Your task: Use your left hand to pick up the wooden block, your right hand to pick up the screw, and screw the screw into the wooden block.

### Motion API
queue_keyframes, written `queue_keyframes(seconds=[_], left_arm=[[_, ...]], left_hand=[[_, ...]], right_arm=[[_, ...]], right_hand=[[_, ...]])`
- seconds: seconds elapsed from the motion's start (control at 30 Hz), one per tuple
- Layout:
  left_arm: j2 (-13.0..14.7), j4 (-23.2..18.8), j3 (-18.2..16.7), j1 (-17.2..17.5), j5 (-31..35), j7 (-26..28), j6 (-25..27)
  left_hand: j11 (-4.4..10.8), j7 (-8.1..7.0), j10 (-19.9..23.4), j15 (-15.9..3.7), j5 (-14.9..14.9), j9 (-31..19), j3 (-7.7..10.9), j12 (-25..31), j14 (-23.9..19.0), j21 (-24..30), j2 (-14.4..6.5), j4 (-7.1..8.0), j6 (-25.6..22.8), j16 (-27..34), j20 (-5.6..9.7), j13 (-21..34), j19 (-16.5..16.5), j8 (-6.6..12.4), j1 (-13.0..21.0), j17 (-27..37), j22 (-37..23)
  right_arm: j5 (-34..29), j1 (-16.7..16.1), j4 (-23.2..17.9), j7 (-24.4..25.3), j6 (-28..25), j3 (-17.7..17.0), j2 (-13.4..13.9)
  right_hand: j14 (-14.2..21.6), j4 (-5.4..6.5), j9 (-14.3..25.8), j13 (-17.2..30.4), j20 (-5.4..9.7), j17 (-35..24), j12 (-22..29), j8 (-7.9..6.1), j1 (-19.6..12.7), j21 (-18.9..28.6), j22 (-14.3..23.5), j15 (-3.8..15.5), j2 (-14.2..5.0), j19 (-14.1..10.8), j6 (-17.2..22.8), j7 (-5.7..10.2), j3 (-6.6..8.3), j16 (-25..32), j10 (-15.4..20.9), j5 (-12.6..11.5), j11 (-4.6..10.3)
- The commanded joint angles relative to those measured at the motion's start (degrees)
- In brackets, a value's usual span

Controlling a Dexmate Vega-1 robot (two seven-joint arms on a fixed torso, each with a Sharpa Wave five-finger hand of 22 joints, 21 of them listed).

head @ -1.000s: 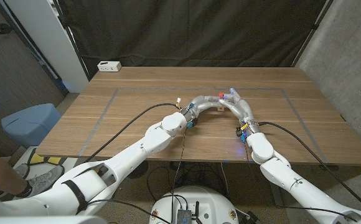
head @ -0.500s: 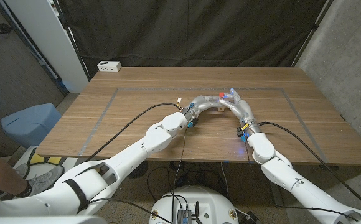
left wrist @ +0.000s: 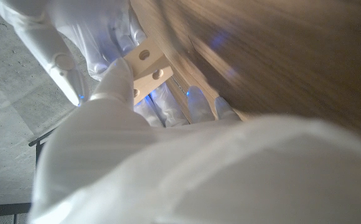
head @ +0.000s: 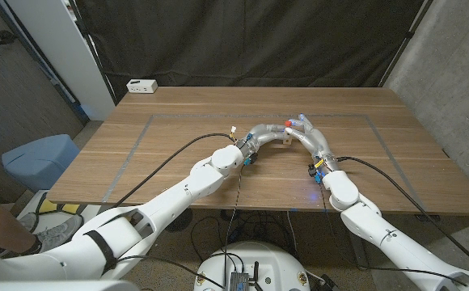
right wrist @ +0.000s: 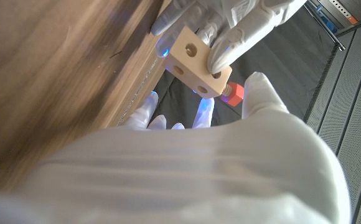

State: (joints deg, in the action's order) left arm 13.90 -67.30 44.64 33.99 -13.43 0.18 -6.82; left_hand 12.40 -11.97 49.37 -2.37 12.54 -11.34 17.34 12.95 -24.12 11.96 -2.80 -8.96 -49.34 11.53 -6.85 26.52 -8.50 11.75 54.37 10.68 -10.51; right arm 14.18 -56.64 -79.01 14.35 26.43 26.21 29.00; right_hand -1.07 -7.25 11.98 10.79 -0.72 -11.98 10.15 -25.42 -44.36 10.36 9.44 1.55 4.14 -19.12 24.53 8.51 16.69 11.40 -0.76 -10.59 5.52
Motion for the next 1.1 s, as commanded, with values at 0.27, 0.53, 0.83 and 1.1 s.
queue_keyframes(seconds=[0.27, 0.53, 0.83, 1.1], left_arm=[[-0.2, 0.5, 0.5, -0.8, 1.1, 0.0, -0.8], [0.0, 0.1, 0.5, -0.6, 1.0, -0.3, -0.8], [0.6, -0.9, 0.5, -0.2, 1.5, -0.1, -0.6], [1.1, -1.4, 0.5, 0.0, 1.8, 0.0, -0.8]], left_hand=[[0.04, 1.62, 0.4, -3.2, 0.6, -0.1, 0.0, 0.5, -0.4, 0.1, -0.4, 0.21, -2.0, -0.1, -0.09, 2.5, -0.2, 0.42, -0.2, 0.0, -0.2], [0.04, 1.57, 0.5, -3.27, 0.5, -0.1, -0.02, 0.5, -0.3, 0.0, -0.4, 0.23, -2.0, -0.1, -0.06, 2.5, -0.2, 0.43, -0.2, 0.0, -0.2], [0.05, 1.62, 0.4, -3.23, 0.5, -0.1, -0.02, 0.5, -0.3, 0.0, -0.5, 0.26, -2.1, -0.1, -0.14, 2.5, -0.1, 0.46, -0.2, 0.0, -0.2], [0.04, 1.58, 0.5, -3.24, 0.5, -0.1, -0.03, 0.5, -0.3, 0.0, -0.4, 0.24, -2.1, -0.1, -0.13, 2.5, -0.1, 0.48, -0.2, 0.0, -0.2]], right_arm=[[-0.1, -0.6, -4.2, -0.5, -3.9, -0.7, 2.7], [-0.5, -1.6, -7.5, 0.4, -6.6, -1.6, 4.6], [-1.0, -2.3, -10.4, 0.5, -9.0, -2.3, 6.6], [-1.7, -2.6, -13.4, 0.4, -11.6, -2.9, 8.7]], right_hand=[[-1.1, 0.63, -0.1, 0.3, -0.07, -0.1, 0.7, 1.33, 2.1, -0.1, 0.3, -1.26, 0.26, 1.4, -1.6, -0.55, -0.35, -0.2, -0.2, 0.1, -2.85], [-1.2, 0.56, -0.2, 0.2, 0.38, 0.0, 1.0, 2.15, 2.9, -0.3, 0.3, -2.15, 0.48, 3.3, -2.3, -2.04, -0.41, 0.0, 0.2, 0.2, -3.78], [-1.5, 0.47, -0.2, 0.2, 0.49, 0.2, 1.1, 3.12, 3.5, 0.0, 0.3, -2.68, 0.43, 3.9, -3.3, -3.56, -0.32, -0.1, 0.4, 0.1, -6.02], [-1.5, 0.4, -0.2, 0.2, 0.51, 0.2, 1.2, 3.43, 3.7, 0.1, 0.3, -2.75, 0.45, 3.9, -3.5, -4.15, -0.28, 0.0, 0.5, 0.1, -6.48]])
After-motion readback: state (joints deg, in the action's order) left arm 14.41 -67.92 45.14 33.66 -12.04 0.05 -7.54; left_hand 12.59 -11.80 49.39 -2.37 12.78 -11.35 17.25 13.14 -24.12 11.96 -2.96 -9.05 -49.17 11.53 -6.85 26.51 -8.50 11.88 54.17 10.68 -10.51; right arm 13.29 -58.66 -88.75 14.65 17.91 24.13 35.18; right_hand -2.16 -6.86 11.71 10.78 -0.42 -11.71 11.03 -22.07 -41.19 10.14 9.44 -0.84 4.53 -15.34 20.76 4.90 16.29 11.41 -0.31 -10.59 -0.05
